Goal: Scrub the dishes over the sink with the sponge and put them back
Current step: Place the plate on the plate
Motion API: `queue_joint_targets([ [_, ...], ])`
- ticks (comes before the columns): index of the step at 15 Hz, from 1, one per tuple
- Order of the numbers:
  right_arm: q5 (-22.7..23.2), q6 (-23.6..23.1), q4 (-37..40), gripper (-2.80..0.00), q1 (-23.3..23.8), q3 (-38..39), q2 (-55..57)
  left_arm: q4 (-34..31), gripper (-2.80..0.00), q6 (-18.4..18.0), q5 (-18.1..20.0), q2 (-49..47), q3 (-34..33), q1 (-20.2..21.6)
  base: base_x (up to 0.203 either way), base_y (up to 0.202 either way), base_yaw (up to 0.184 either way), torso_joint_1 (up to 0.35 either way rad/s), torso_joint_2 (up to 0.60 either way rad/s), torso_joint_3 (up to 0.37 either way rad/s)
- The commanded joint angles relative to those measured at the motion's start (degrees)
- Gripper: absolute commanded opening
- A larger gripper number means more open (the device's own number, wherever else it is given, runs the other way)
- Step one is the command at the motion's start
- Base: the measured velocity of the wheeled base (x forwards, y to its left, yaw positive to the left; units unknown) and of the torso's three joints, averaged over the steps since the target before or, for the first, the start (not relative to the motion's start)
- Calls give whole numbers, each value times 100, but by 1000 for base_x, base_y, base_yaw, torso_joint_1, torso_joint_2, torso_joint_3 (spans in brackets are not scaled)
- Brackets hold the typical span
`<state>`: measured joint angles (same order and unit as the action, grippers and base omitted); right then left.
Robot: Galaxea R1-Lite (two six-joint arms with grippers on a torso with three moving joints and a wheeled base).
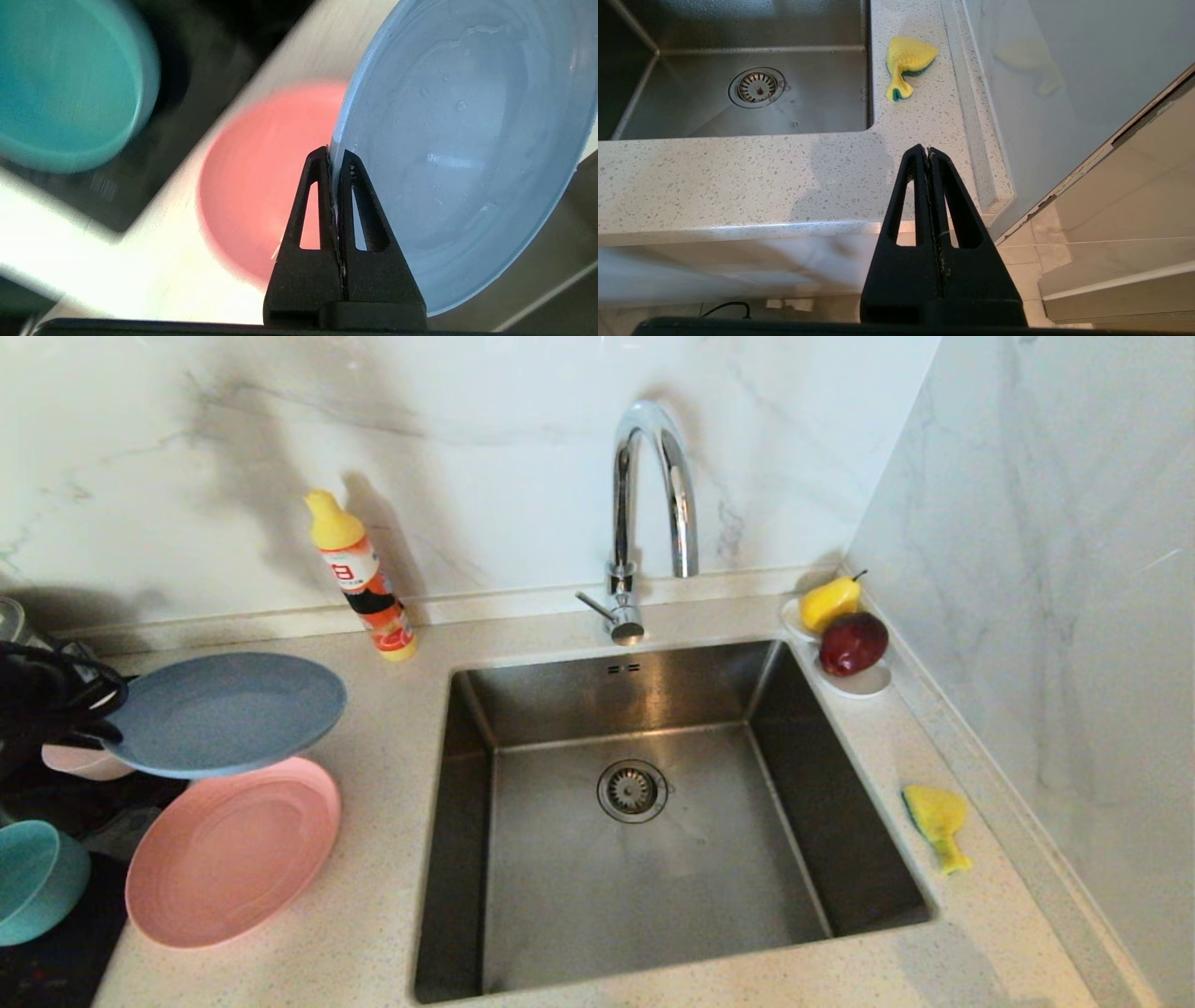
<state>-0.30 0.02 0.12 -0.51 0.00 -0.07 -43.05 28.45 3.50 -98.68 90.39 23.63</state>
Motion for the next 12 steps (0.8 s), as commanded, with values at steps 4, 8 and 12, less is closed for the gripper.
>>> queue_joint_targets([
  [4, 4, 4, 3, -280, -2, 0, -10, 83, -280, -316, 18, 630, -1304, 348, 0, 0, 0, 0, 0, 0],
  [8, 4, -2, 5, -280, -2, 0, -10, 901, -280, -491, 163, 886, -2256, 517, 0, 0, 0, 0, 0, 0],
  [12, 4, -2, 5, -280, -2, 0, -10, 1167, -280, -511, 752, 962, -2677, 535, 0, 0, 0, 0, 0, 0],
])
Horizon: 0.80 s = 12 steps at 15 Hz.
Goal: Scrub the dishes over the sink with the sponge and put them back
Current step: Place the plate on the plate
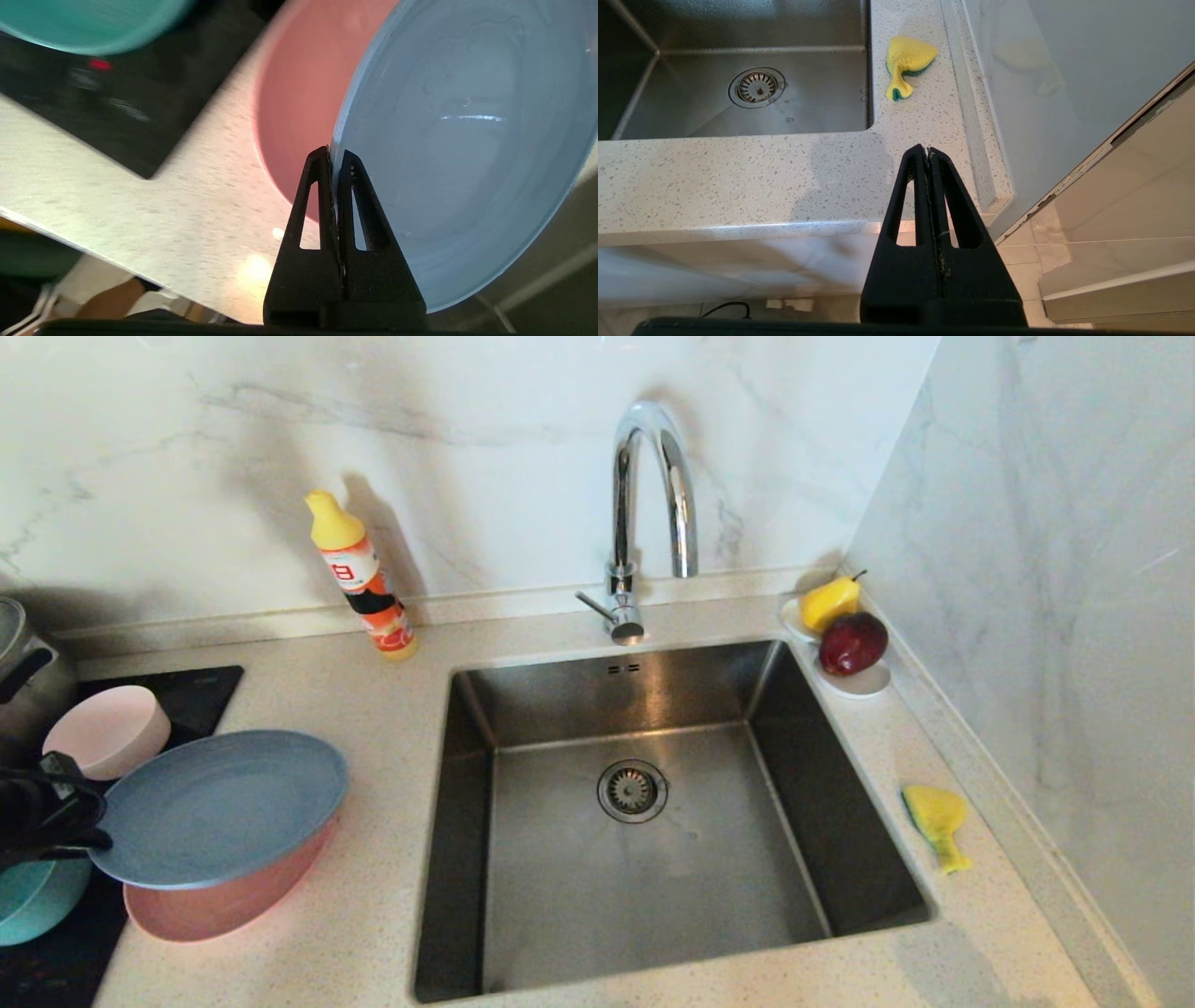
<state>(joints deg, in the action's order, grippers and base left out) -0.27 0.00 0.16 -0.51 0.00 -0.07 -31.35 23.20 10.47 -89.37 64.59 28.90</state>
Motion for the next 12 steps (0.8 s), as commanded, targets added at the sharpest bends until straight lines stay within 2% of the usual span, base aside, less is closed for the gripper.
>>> queue_joint_targets([
  [1, 1, 0, 2, -280, -2, 0, -10, 48, -280, 4, 98, 12, -195, 10, 0, 0, 0, 0, 0, 0],
  [3, 1, 9, 2, -280, -2, 0, -10, 60, -280, -56, 113, 76, -356, 34, 0, 0, 0, 0, 0, 0],
  [9, -1, 2, 2, -280, -2, 0, -10, 16, -280, -197, 141, 787, -245, 445, 0, 0, 0, 0, 0, 0],
  [12, 1, 0, 2, -280, -2, 0, -10, -25, -280, -656, 114, 784, -374, 814, 0, 0, 0, 0, 0, 0],
])
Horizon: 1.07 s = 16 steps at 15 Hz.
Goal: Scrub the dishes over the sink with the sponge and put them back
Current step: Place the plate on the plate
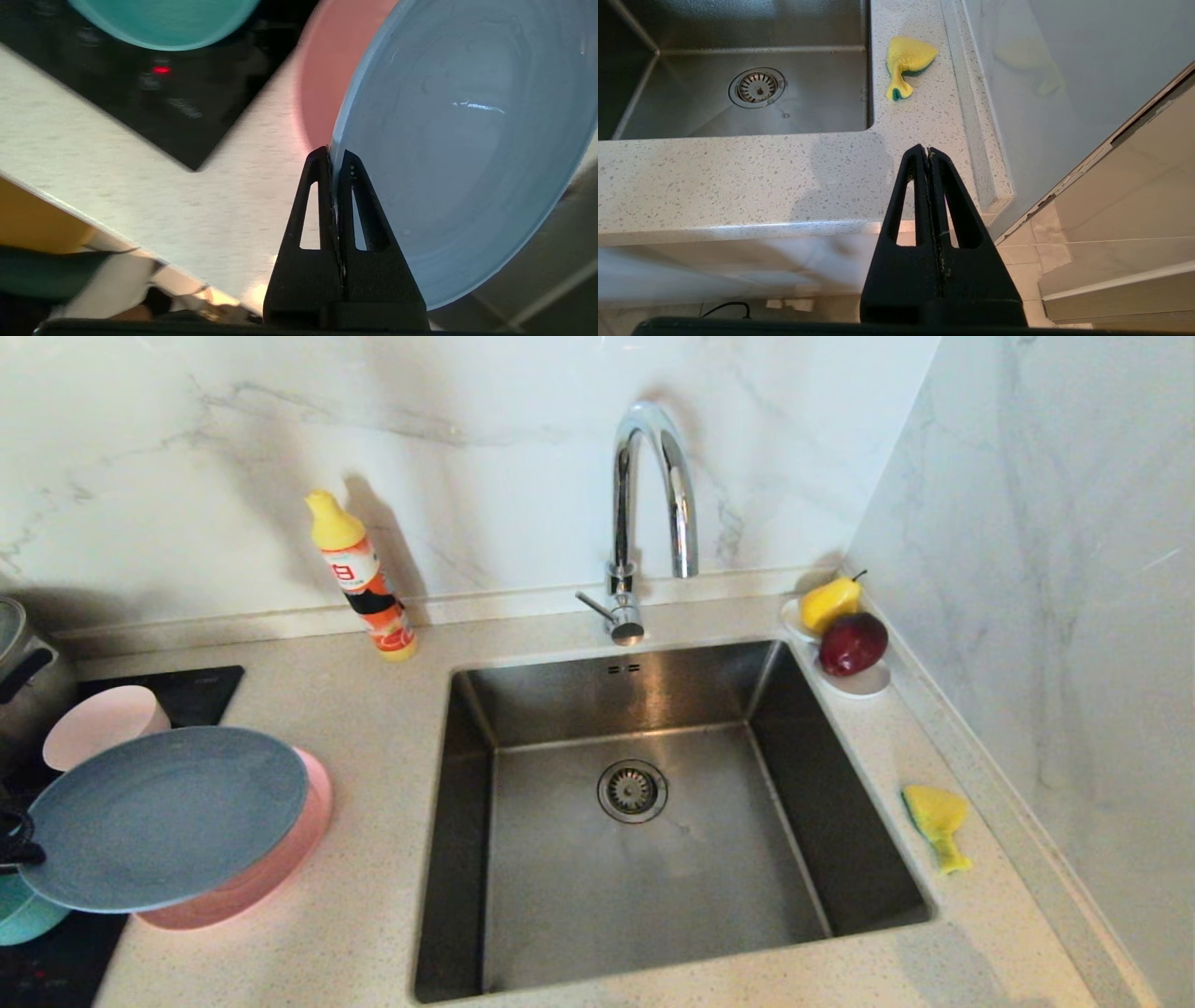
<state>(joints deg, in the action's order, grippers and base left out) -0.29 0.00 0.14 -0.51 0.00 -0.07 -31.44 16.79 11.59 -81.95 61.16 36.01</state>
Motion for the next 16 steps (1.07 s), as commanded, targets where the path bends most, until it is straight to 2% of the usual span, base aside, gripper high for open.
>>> queue_joint_targets([
  [1, -6, 0, 3, -280, -2, 0, -10, -20, -280, -142, 1, -16, -130, 186, 0, 0, 0, 0, 0, 0],
  [4, 3, 0, 3, -280, -2, 0, -10, 47, -280, -206, 85, -123, -465, 243, 0, 0, 0, 0, 0, 0],
  [6, 3, 9, 2, -280, -2, 0, -10, 160, -280, -256, 442, -235, -714, 241, 0, 0, 0, 0, 0, 0],
  [10, 3, 0, -3, -280, -2, 0, -10, 1116, -280, -288, 419, -483, -1169, 248, 0, 0, 0, 0, 0, 0],
  [13, 3, 0, 3, -280, -2, 0, -10, 1183, -280, -291, 423, -621, -1160, 319, 0, 0, 0, 0, 0, 0],
  [16, 1, 0, 3, -280, -2, 0, -10, 1562, -280, -412, 449, -777, -1292, 354, 0, 0, 0, 0, 0, 0],
])
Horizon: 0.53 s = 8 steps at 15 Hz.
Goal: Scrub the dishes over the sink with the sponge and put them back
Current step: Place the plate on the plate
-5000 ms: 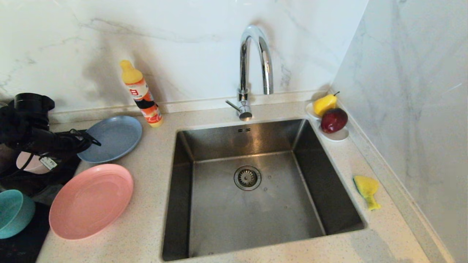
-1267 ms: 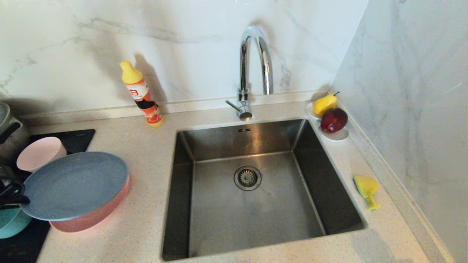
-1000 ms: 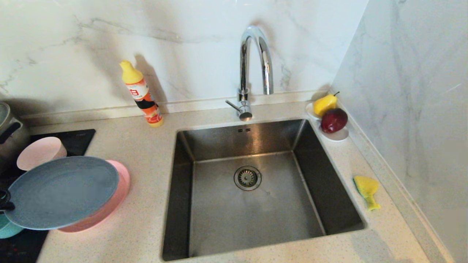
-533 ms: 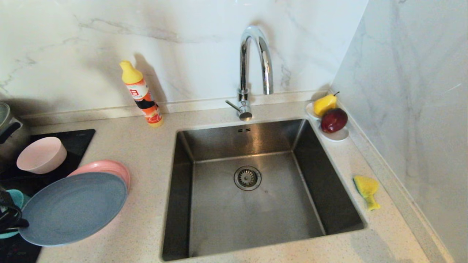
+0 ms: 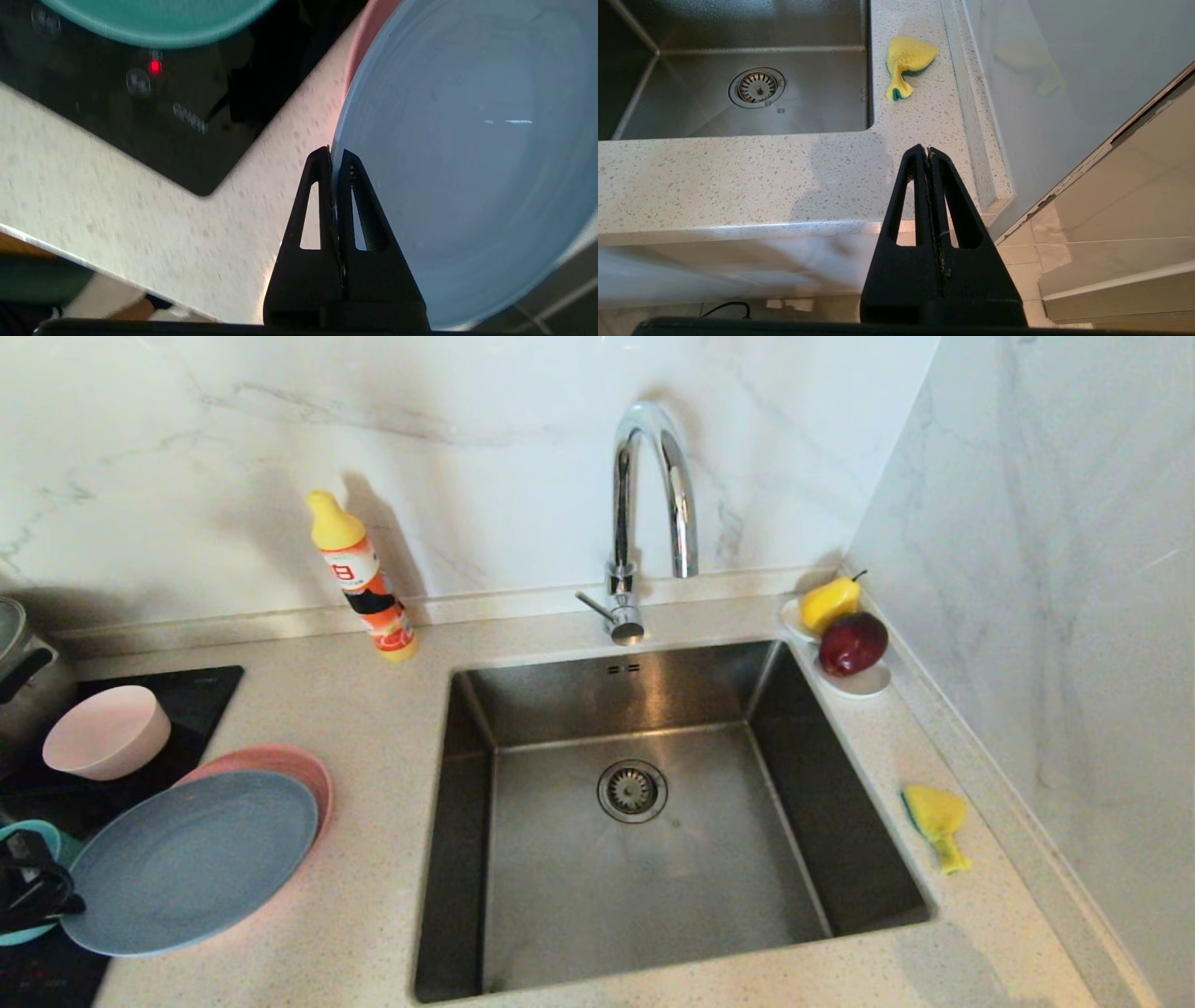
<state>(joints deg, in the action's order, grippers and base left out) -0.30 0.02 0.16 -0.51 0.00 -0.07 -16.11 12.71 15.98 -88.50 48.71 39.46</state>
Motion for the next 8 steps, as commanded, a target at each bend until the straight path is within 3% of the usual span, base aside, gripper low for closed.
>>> queue_joint_targets([
  [1, 4, -2, -7, -280, -2, 0, -10, 190, -280, -20, 10, -189, -115, 16, 0, 0, 0, 0, 0, 0],
  [8, 4, -2, 2, -280, -2, 0, -10, 1002, -280, -29, 344, -479, -154, 18, 0, 0, 0, 0, 0, 0],
])
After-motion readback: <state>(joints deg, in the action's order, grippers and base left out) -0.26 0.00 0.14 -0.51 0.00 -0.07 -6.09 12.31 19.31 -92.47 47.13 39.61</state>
